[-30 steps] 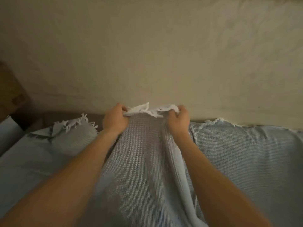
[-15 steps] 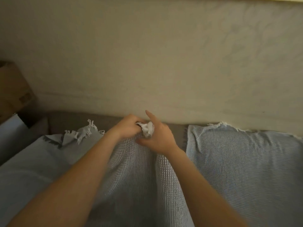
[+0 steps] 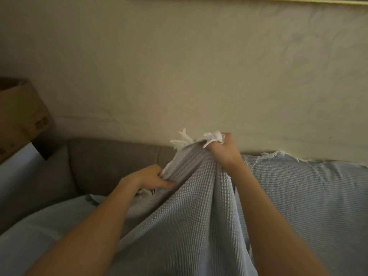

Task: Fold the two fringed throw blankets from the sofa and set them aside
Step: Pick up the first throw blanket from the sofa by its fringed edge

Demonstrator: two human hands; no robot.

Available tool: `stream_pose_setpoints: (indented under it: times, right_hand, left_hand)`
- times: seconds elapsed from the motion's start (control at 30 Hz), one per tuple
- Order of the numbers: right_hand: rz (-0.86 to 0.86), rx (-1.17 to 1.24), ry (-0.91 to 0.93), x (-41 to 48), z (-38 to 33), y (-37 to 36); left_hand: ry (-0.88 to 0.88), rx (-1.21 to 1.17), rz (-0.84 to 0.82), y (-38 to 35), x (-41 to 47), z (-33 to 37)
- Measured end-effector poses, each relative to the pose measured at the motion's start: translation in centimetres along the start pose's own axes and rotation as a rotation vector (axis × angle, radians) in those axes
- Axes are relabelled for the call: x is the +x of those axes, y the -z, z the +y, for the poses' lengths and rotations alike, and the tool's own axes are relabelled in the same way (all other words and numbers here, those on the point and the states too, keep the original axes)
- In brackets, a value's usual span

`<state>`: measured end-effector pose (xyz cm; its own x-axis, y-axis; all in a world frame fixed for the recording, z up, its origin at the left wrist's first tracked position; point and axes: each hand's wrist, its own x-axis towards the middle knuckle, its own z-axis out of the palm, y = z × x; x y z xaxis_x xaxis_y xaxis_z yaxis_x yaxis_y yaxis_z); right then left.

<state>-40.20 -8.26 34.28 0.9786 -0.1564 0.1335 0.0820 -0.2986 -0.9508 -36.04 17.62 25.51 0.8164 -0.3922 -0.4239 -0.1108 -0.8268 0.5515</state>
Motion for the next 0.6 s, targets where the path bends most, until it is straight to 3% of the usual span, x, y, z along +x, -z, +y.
stream_pose_setpoints:
  times: [0.1,0.17,0.23,0.33,0.43,0.5,0.6]
  right_hand:
    - [0.316,0.228,-0.114,-0.1,-0.6,0.6]
    - [0.475,0.209,-0.159,0.2,0.3,0.4]
    - [0.501,0.099,-0.208,0.2,1.1,0.1]
    - [0.437,-0.158,-0.252,-0.2,1.6,-0.8]
    - [0.38,-0.336,-0.165,-1.0,1.5,-2.1]
    - [0.354,-0.334,0.021,-1.5,1.8,-3.1]
    - [0.126,-0.247,0.221,-2.1,2.0,-4.3]
  left_hand:
    - [0.038,0.036,0.053,0.2,0.1,-1.9]
    - [0.034,0.105,0.155,0.6,0.3,-2.4]
    - [-0.027,0.13,0.355,0.9,0.4,-2.2]
    - [-0.201,-0.104,0.535,0.9,0.3,-1.0]
    - [-0.202,-0.384,0.659,1.4,0.3,0.4]
    - [-0.191,-0.48,0.665,2.1,0.2,2.0]
    - [-0.292,-0.372,0.57,3.4,-0.5,4.7]
